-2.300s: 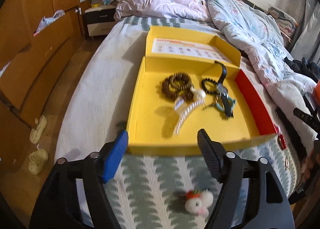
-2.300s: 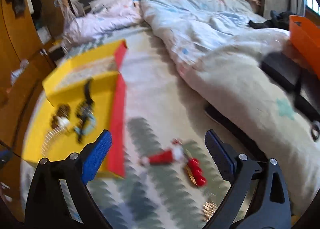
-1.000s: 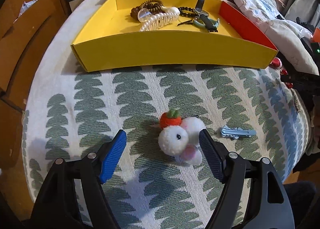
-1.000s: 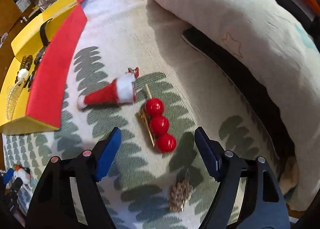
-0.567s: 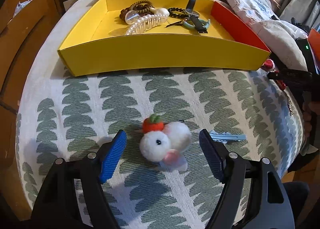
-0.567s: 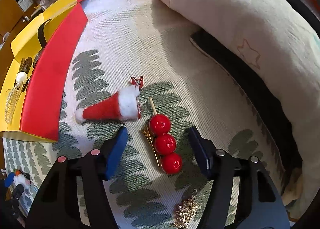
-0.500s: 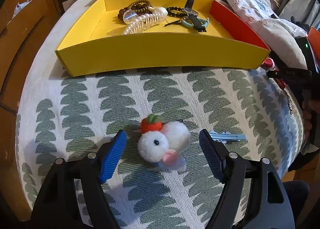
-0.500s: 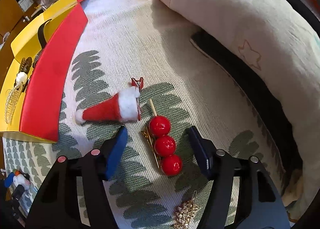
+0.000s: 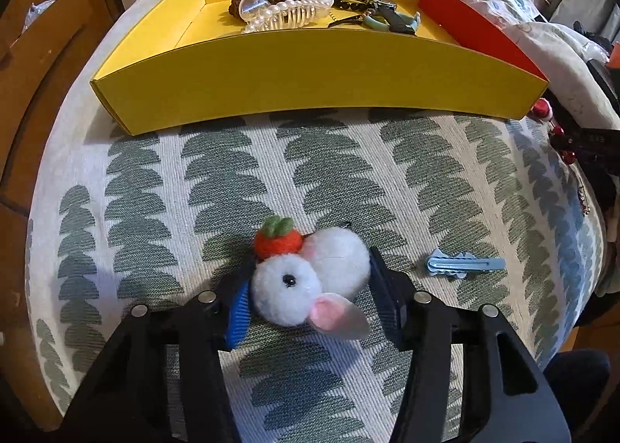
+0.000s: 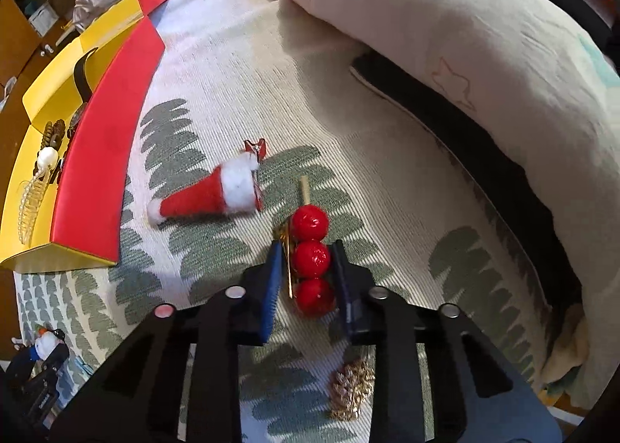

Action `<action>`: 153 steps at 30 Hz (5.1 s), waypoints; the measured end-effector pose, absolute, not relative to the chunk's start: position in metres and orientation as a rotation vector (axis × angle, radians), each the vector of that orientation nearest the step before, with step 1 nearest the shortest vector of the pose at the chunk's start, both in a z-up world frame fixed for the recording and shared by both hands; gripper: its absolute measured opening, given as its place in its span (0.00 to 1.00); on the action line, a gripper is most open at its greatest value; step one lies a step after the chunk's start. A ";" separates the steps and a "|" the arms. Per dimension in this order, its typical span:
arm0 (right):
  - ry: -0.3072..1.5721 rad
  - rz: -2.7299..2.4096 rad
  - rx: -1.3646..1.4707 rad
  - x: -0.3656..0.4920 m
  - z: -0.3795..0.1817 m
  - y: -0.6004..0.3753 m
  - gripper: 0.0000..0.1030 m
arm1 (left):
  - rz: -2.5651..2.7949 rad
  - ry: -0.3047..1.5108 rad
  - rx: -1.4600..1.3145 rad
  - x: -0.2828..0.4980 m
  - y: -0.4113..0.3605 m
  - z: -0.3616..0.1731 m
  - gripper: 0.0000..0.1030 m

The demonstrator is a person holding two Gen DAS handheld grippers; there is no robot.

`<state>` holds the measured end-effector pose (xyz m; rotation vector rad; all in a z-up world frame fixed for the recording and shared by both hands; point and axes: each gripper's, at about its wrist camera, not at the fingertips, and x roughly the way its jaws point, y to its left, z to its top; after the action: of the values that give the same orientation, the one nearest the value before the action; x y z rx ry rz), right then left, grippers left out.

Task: Organize jewelry
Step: 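Close left gripper on the pompom mouse while right gripper closes on the red bead clip, then carry the pompom mouse and red bead clip into the yellow box with both grippers, then open both grippers to release the mouse and red clip in the box, then move left tool to the blue hair clip while right tool approaches the gold leaf hairpin, then close left gripper on the blue hair clip while right gripper closes on the gold hairpin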

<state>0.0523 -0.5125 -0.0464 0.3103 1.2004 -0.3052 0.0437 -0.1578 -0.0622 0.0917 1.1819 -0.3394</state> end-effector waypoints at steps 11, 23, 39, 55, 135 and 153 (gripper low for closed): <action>1.100 -0.272 0.365 0.035 -0.008 -0.501 0.22 | -0.345 1.149 0.036 0.045 -0.142 -0.046 0.48; 0.923 0.005 0.391 0.056 0.059 -0.428 0.22 | -0.348 1.066 -0.026 0.057 -0.126 -0.008 0.48; 1.053 0.137 0.338 0.194 0.018 -0.340 0.22 | -0.382 1.084 -0.011 0.170 -0.167 0.021 0.49; 1.080 0.120 0.311 0.218 -0.009 -0.348 0.27 | -0.384 1.144 -0.028 0.198 -0.188 -0.012 0.55; 1.336 -0.367 0.232 0.001 -0.054 -0.511 0.82 | -0.338 1.246 0.123 0.039 -0.248 -0.080 0.86; 1.363 -0.309 0.262 0.022 -0.068 -0.507 0.62 | -0.350 1.233 0.151 0.028 -0.250 -0.073 0.82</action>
<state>0.0216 -0.5069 -0.0681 0.2618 1.3626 -0.3087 0.0282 -0.2500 -0.0726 0.1511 1.2327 -0.3500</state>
